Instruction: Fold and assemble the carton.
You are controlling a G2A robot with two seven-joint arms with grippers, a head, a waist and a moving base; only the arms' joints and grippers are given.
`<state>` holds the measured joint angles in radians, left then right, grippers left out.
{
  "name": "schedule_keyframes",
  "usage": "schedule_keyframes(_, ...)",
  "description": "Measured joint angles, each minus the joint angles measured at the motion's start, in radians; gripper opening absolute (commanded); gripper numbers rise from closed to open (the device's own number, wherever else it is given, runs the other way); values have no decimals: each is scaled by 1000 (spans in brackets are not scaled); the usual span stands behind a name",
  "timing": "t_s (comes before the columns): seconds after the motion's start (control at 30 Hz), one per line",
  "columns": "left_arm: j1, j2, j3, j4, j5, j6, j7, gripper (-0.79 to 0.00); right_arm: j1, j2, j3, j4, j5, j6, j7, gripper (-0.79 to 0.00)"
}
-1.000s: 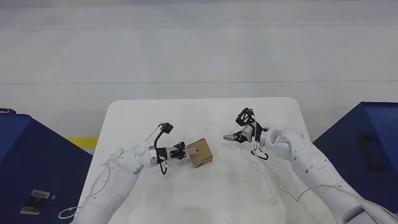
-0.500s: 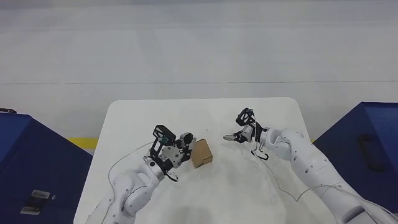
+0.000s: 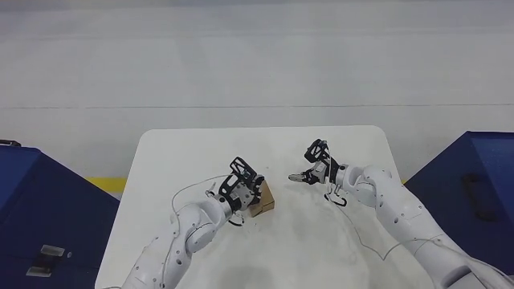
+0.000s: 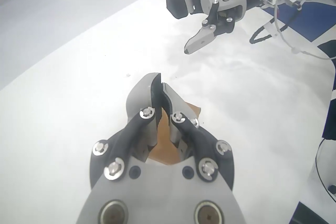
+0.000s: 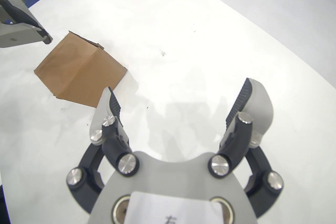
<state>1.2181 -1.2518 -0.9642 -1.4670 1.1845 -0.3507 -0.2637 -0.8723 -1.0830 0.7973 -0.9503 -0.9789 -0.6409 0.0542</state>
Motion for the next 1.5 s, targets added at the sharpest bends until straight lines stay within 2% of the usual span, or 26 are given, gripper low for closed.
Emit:
schedule_keyframes(0.13,-21,-6,16,25,-34,-27,-39,-785,0,0,0,0,0,0,0,0)
schedule_keyframes(0.4,-25,-9,22,44,-45,-38,-46,-785,0,0,0,0,0,0,0,0)
schedule_keyframes(0.67,-30,-13,34,71,-25,-10,-67,-785,0,0,0,0,0,0,0,0)
schedule_keyframes(0.9,-15,-14,35,42,-4,0,-2,-785,0,0,0,0,0,0,0,0)
schedule_keyframes(1.13,-37,-21,44,78,-42,-10,-59,-785,0,0,0,0,0,0,0,0)
schedule_keyframes(1.3,-14,-16,25,44,-27,-13,4,-785,0,0,0,0,0,0,0,0)
schedule_keyframes(1.5,-35,-23,38,84,-57,-10,-74,-785,0,0,0,0,0,0,0,0)
